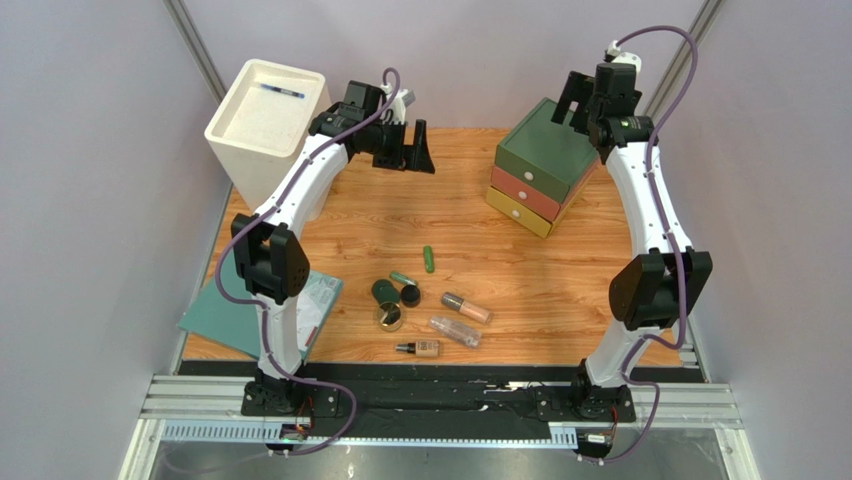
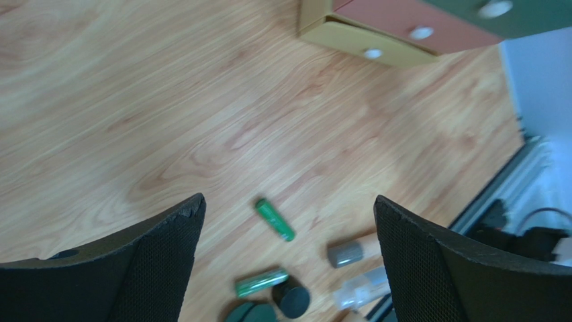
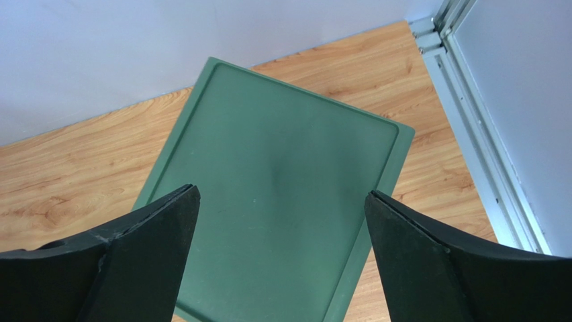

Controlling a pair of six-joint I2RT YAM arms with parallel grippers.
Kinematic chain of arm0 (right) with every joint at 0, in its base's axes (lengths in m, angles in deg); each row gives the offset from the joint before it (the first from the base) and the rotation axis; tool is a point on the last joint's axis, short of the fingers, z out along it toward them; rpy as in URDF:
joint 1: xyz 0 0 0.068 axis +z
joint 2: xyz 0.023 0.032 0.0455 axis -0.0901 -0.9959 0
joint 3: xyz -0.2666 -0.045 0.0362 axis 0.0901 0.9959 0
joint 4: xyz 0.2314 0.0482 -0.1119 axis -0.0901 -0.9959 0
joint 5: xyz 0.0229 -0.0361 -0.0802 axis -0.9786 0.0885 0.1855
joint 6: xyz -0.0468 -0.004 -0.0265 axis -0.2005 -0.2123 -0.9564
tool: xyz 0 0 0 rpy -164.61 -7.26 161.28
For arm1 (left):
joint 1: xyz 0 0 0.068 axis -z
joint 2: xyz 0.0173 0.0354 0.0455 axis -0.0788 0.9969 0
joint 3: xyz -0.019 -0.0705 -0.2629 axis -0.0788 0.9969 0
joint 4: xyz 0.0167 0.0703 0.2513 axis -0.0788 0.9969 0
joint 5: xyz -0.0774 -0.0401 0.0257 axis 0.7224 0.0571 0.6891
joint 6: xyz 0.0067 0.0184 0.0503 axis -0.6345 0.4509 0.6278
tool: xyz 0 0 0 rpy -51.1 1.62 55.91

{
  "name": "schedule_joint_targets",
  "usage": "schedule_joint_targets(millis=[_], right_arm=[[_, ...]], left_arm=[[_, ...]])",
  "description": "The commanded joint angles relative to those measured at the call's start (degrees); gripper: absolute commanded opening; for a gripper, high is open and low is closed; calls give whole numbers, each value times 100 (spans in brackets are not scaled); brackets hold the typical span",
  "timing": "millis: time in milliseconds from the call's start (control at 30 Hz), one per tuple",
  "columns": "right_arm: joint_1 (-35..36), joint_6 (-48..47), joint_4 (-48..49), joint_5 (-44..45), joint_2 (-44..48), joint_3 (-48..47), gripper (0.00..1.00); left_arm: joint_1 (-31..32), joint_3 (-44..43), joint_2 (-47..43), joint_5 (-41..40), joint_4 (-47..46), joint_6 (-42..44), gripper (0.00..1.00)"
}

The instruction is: Organize the makeup

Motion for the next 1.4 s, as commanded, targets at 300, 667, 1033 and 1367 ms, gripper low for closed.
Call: schedule_joint_targets(millis=[300, 667, 1033, 1367], right_arm=[[-307, 226, -435, -1617, -999, -720, 19], [-490, 437, -260, -1996, -1281, -193, 0], [-623, 578, -207, -2295, -1360, 97, 0], [-720, 683, -189, -2558, -1360, 299, 0]], left_arm=[[304, 1428, 903, 2301, -6679, -6181, 99], [937, 12, 2221, 1835, -7435, -7704, 66], [1280, 55, 2424, 1519, -7365, -7933, 58], [1429, -357, 2907, 1387, -7497, -8197, 51]])
